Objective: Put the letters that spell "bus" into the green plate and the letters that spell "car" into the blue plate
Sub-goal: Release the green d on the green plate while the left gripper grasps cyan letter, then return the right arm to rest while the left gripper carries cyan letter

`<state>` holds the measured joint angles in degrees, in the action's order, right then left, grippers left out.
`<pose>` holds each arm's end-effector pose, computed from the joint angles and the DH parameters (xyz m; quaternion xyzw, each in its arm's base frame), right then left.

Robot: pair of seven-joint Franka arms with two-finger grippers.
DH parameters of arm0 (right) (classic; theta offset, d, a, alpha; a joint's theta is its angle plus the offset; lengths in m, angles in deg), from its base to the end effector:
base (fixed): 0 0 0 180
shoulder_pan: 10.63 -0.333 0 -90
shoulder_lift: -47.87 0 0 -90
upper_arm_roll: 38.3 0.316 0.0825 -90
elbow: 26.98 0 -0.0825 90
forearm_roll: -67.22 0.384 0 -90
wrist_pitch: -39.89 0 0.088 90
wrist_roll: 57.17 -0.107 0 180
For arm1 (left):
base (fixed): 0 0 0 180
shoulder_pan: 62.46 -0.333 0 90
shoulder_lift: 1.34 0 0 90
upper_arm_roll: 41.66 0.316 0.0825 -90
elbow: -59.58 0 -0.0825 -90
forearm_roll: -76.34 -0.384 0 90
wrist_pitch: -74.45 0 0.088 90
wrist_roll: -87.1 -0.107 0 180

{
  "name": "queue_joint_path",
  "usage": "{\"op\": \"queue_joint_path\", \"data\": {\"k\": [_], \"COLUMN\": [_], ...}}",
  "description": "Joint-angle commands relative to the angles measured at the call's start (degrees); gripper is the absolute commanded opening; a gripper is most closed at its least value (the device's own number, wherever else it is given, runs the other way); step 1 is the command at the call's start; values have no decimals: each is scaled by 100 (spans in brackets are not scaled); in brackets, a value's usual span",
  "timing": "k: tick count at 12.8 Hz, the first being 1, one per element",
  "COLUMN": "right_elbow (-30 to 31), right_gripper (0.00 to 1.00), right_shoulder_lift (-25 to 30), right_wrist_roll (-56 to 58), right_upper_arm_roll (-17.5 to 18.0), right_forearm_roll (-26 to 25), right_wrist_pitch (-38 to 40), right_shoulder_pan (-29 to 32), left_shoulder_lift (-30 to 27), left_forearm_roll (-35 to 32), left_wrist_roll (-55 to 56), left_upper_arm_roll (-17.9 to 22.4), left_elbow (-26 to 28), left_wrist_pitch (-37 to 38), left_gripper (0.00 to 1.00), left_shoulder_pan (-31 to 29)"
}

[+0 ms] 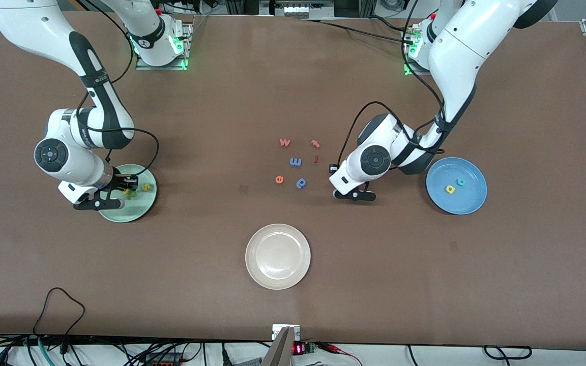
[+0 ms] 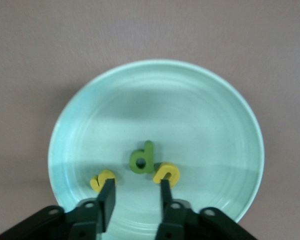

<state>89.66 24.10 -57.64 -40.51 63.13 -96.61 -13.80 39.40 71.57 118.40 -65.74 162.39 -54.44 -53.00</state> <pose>0.5916 0.0096 0.2330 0.9984 0.0323 -0.0337 0.0319 0.5345 -0.3356 0.1665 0.9893 -0.0162 -0.1389 0.0408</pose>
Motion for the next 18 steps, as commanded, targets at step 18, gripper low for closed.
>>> {"op": "queue_joint_path", "data": {"k": [18], "right_elbow": [-2602], "right_gripper": [100], "right_shoulder_lift": [1911], "right_wrist_roll": [38], "right_upper_arm_roll": [-174], "right_forearm_roll": [374], "right_wrist_pitch": [4474], "right_shoulder_pan": [405], "left_shoulder_lift": [-1006], "left_forearm_roll": [-596], "left_wrist_roll": [-667], "left_upper_arm_roll": [71], "left_elbow": [20], "left_wrist_pitch": [1665], "left_gripper": [0], "left_shoulder_pan": [-2014]}}
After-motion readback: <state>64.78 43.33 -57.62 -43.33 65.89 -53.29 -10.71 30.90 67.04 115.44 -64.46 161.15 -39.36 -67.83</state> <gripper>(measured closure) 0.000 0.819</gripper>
